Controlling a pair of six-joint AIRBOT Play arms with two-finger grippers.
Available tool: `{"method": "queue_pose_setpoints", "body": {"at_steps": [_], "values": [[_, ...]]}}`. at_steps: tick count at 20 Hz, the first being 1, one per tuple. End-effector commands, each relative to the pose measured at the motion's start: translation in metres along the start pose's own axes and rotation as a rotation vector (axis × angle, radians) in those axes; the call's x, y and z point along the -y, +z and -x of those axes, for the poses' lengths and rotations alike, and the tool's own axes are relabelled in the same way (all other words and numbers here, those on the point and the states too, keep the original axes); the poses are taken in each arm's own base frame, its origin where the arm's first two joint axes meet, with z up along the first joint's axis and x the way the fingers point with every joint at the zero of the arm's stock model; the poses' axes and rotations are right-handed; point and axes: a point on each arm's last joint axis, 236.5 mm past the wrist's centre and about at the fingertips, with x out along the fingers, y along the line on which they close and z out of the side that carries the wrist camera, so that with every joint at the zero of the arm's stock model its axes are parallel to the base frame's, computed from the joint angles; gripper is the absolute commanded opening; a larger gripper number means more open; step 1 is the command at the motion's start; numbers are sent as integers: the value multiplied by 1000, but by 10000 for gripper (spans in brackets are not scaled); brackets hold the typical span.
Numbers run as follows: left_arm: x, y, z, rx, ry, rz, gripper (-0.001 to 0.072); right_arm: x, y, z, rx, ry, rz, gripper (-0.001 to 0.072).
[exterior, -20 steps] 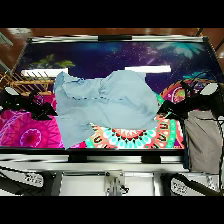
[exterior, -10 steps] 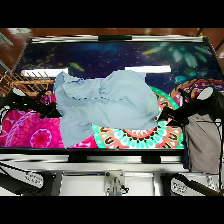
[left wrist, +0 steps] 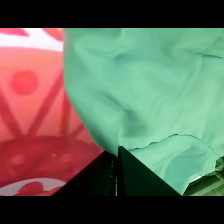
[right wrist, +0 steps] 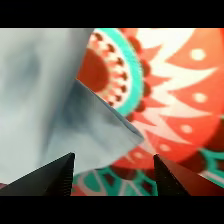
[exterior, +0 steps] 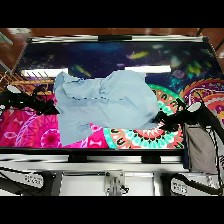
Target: Fold the shirts.
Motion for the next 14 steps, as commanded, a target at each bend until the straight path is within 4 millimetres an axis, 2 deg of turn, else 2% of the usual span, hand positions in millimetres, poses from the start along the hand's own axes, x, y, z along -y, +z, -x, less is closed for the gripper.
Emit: {"method": "queue_pose_setpoints", "body": {"at_steps": [1,2,3,4,5,6,7,9,11,13,14], "values": [[8,2,5,10,-20,-13,47,4,20,-16,64,11,-57,556],[10,3,6,10,-26,-15,47,2,24,-16,79,22,-67,481],[11,4,8,14,-27,-17,47,1,26,-17,90,23,-63,481],[12,7,9,20,-26,-21,46,0,25,-18,89,18,-54,444],[13,9,12,28,-24,-26,47,0,23,-19,85,5,-35,239],[14,13,14,37,-22,-32,47,-2,21,-21,82,0,-19,174],[15,16,17,45,-21,-39,47,-5,19,-23,78,-2,-1,76],[21,21,24,58,-29,-53,46,-10,17,-21,80,-4,51,67],[27,29,34,77,-28,-76,46,-16,21,-6,125,4,83,67],[42,42,53,129,-32,-117,45,-30,31,26,215,35,136,66],[61,47,66,158,-60,-157,45,-42,34,51,269,53,183,66]]}}
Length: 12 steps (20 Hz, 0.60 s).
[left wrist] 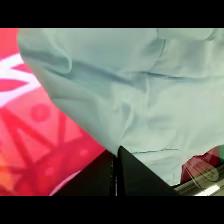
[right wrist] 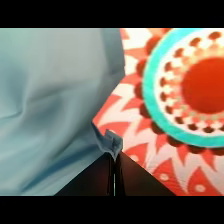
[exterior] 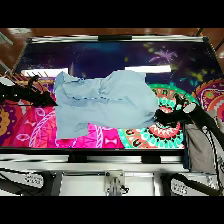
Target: Fold the shirts.
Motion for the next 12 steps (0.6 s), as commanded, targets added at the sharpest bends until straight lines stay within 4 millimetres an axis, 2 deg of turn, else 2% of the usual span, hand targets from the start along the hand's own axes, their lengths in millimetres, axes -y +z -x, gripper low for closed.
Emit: {"method": "queue_pose_setpoints", "body": {"at_steps": [1,3,4,5,6,7,8,9,11,12], "values": [[52,25,35,93,-66,-122,45,-42,26,67,168,91,110,66],[116,49,82,250,-72,-290,45,-74,54,143,365,97,251,66],[152,62,116,369,-60,-380,44,-92,71,196,507,88,318,66],[193,73,158,514,-57,-466,45,-110,83,249,645,82,369,66],[241,79,213,695,-61,-557,45,-131,91,311,796,87,415,66],[285,77,270,873,-73,-630,45,-152,91,368,930,101,456,66],[328,64,333,1064,-86,-703,45,-172,85,425,1063,123,493,66],[362,43,391,1236,-97,-756,45,-188,75,474,1169,140,526,66],[403,-7,479,1512,-140,-778,45,-211,48,562,1384,166,579,66],[414,-30,506,1608,-149,-786,45,-217,33,599,1482,163,599,66]]}}
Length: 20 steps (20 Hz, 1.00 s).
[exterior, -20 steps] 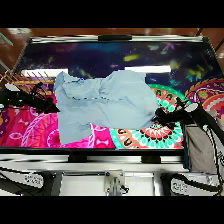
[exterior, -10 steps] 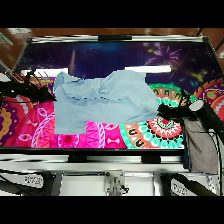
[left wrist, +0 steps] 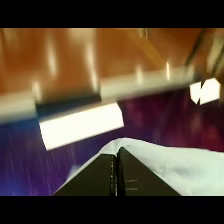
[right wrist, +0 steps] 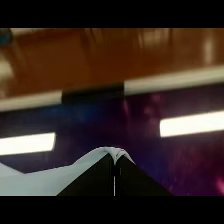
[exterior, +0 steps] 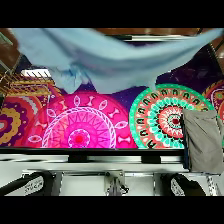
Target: Fold the shirts.
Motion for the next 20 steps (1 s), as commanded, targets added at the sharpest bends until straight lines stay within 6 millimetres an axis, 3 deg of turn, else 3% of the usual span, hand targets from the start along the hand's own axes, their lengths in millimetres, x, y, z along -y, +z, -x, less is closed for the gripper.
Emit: {"method": "queue_pose_setpoints", "body": {"at_steps": [1,3,7,11,13,15,17,20], "values": [[62,143,107,477,57,-108,45,-28,130,102,374,-38,137,66],[75,155,137,534,90,-141,45,-29,150,131,434,-84,185,66],[89,156,172,540,166,-225,46,-21,146,160,397,-166,237,66],[115,119,174,370,120,-267,45,-19,137,184,374,-208,255,67],[118,103,181,296,150,-310,45,-20,130,199,358,-218,259,66],[114,91,195,242,218,-343,45,-16,115,214,307,-246,259,66],[104,72,202,159,273,-286,45,-5,87,218,195,-285,216,66],[82,19,185,-52,277,-215,45,13,26,196,-74,-309,149,66]]}}
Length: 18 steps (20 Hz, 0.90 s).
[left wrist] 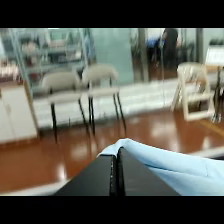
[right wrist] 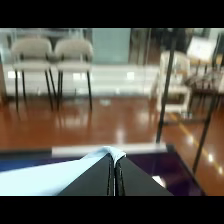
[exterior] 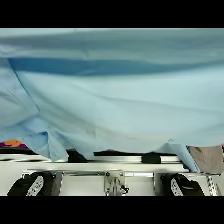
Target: Fold the shirts.
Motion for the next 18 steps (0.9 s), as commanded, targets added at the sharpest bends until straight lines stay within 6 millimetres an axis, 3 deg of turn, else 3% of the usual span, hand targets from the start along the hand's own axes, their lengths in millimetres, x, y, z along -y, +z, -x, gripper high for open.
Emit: {"method": "queue_pose_setpoints", "body": {"at_steps": [1,4,8,12,15,18], "values": [[-10,-71,-10,-256,11,59,46,2,-82,-14,-341,-17,-42,66],[-32,-151,-55,-448,-2,163,45,2,-152,-72,-596,-21,-38,67],[-64,-285,-130,-722,-31,314,46,-7,-274,-185,-894,-12,-68,67],[-77,-410,-212,-850,-51,461,46,-55,-378,-309,-938,95,-283,67],[-71,-481,-254,-861,-64,622,46,-80,-418,-373,-848,140,-441,67],[-61,-538,-268,-912,-74,751,47,-79,-446,-403,-809,95,-540,67]]}}
